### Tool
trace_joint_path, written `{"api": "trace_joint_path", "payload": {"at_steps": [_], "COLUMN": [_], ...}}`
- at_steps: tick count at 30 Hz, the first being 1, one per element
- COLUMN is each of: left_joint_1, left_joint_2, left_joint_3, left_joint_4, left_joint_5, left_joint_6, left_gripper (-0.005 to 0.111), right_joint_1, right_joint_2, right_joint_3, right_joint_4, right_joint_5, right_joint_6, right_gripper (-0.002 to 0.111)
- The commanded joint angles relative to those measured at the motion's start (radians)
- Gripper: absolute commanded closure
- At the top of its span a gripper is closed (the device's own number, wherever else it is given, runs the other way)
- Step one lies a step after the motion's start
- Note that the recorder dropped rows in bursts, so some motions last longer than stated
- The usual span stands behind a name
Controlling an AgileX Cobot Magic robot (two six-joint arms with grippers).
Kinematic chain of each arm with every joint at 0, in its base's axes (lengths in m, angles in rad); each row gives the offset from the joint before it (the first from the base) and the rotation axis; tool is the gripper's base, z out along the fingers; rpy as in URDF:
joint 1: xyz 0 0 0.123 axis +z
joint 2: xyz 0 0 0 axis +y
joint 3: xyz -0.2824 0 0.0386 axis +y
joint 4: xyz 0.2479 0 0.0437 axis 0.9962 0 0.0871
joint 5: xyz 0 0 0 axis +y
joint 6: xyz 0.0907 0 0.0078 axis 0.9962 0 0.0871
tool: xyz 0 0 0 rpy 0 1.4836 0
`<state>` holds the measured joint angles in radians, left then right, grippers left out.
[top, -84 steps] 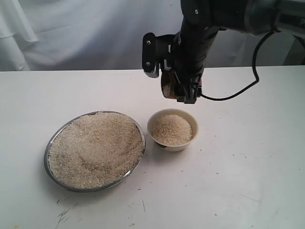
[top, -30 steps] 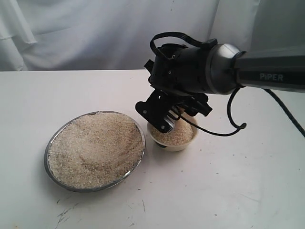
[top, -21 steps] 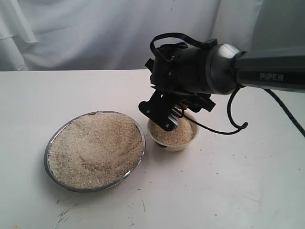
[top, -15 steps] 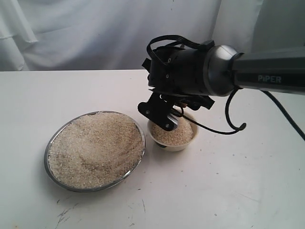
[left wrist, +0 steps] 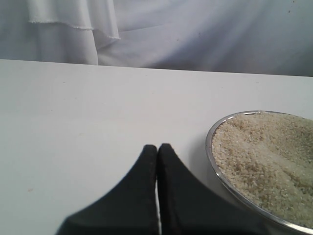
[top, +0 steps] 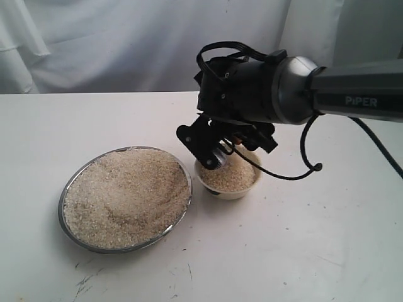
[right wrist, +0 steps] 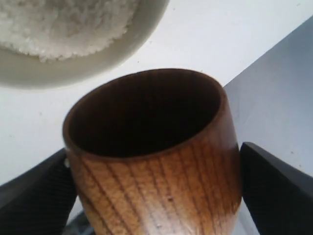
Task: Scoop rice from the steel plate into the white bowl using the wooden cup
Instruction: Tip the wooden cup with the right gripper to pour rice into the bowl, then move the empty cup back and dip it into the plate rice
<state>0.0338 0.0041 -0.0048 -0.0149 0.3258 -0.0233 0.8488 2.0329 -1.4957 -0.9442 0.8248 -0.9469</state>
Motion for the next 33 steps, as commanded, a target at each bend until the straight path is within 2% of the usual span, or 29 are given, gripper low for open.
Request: {"api": "trace_joint_path", "payload": {"at_steps": [1, 10, 16, 25, 33], "left_joint_1": [0.002, 0.002, 0.002, 0.002, 0.002], "left_joint_2": [-0.004, -0.004, -0.004, -0.004, -0.004], "left_joint_3": [0.005, 0.005, 0.005, 0.005, 0.005], "left_joint_4": [-0.002, -0.002, -0.002, -0.002, -0.002], "left_joint_5": [-0.007, -0.007, -0.007, -0.007, -0.007], "left_joint_6": [0.000, 0.000, 0.000, 0.000, 0.000], "left_gripper": [0.107, 0.107, 0.107, 0.107, 0.107], "right_joint_1": [0.006, -0.005, 0.006, 0.065, 0.117], "right_joint_2": [-0.035, -0.039, -0.030, 0.103, 0.214], "right_joint_3": [0.001, 0.001, -0.004, -0.142, -0.200], "right_joint_4": [0.085, 0.322, 0.321, 0.319, 0.132], "right_joint_5": [-0.080, -0.183, -0.281, -0.297, -0.309], "right_joint_6": [0.182, 0.203, -0.005, -0.075, -0.142], "right_gripper": [0.108, 0.108, 0.108, 0.108, 0.108]}}
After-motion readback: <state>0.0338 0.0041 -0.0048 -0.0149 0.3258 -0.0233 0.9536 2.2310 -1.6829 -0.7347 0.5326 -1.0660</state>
